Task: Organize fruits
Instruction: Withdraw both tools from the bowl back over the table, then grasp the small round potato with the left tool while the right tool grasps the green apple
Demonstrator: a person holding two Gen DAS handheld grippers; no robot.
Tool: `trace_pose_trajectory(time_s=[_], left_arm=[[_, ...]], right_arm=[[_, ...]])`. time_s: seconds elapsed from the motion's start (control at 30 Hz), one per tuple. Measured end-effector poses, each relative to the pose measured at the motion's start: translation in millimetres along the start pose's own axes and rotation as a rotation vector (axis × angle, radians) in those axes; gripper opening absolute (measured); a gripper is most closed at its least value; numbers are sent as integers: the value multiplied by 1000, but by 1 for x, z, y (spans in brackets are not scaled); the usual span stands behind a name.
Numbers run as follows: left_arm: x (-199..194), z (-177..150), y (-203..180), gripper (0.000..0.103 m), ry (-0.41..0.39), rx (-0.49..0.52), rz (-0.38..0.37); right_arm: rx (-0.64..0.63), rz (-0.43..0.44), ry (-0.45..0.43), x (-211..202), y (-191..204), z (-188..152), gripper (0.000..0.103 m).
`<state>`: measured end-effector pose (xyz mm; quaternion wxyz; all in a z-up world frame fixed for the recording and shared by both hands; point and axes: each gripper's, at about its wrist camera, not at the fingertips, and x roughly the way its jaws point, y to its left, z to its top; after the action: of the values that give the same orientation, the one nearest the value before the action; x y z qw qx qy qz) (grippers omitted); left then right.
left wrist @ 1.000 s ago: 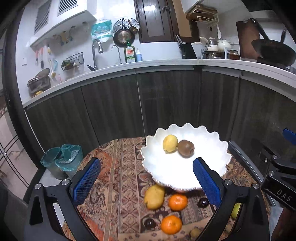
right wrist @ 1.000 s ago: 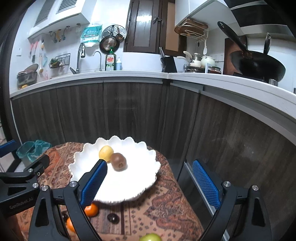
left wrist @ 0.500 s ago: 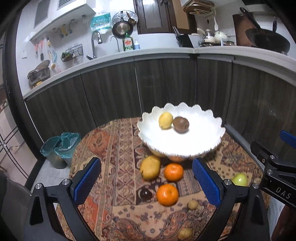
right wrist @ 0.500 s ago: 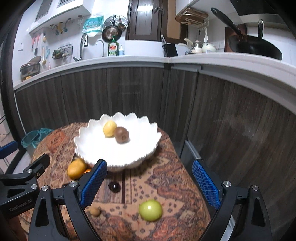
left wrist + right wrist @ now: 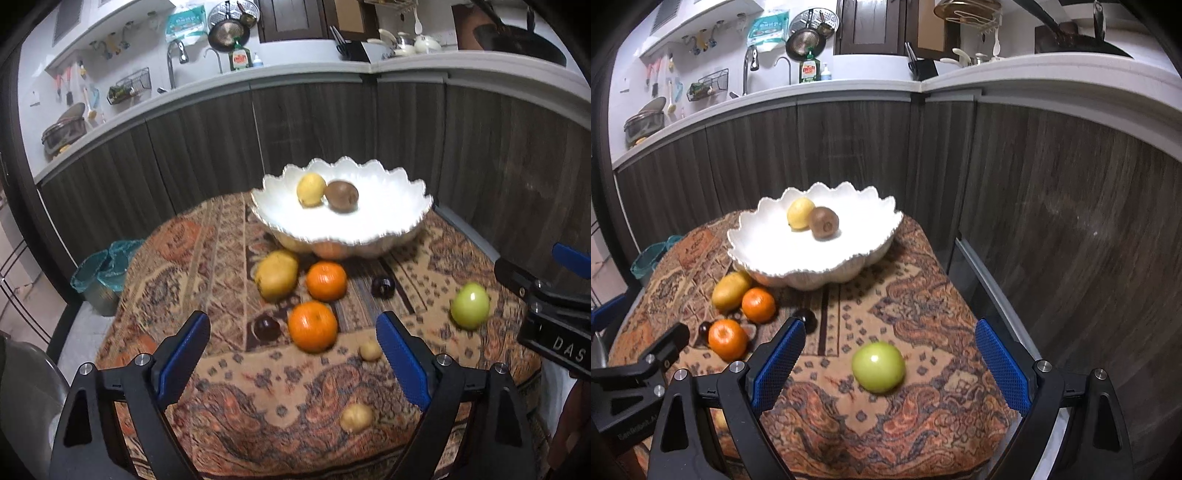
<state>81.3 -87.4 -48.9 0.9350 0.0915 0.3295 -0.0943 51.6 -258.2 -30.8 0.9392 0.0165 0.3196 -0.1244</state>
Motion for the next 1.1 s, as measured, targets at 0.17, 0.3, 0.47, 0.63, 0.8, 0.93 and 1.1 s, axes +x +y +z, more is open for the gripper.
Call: trace_pose_trajectory(time_s=[0.17, 0.3, 0.47, 0.63, 0.8, 0.93, 1.1], left_arm=[[9, -20, -7, 83, 49, 15, -20], [15, -31, -11, 79, 76, 25, -32], [21, -40, -18, 72, 104, 43, -51], [29, -50, -23, 65, 134, 49, -63], [35, -56, -27, 60, 159, 53, -82], [39, -58, -31, 57, 174, 57, -88], [41, -65, -32, 53, 184, 60, -100]], right_arm=[[-3, 2, 31, 5, -2, -14, 94], [-6, 0, 61, 11, -4, -26, 94], [1, 1, 97, 18, -8, -41, 94], [11, 5, 126, 24, -11, -52, 94], [12, 4, 144, 28, -12, -59, 94], [19, 8, 149, 30, -13, -61, 94], [21, 5, 154, 31, -14, -63, 94]])
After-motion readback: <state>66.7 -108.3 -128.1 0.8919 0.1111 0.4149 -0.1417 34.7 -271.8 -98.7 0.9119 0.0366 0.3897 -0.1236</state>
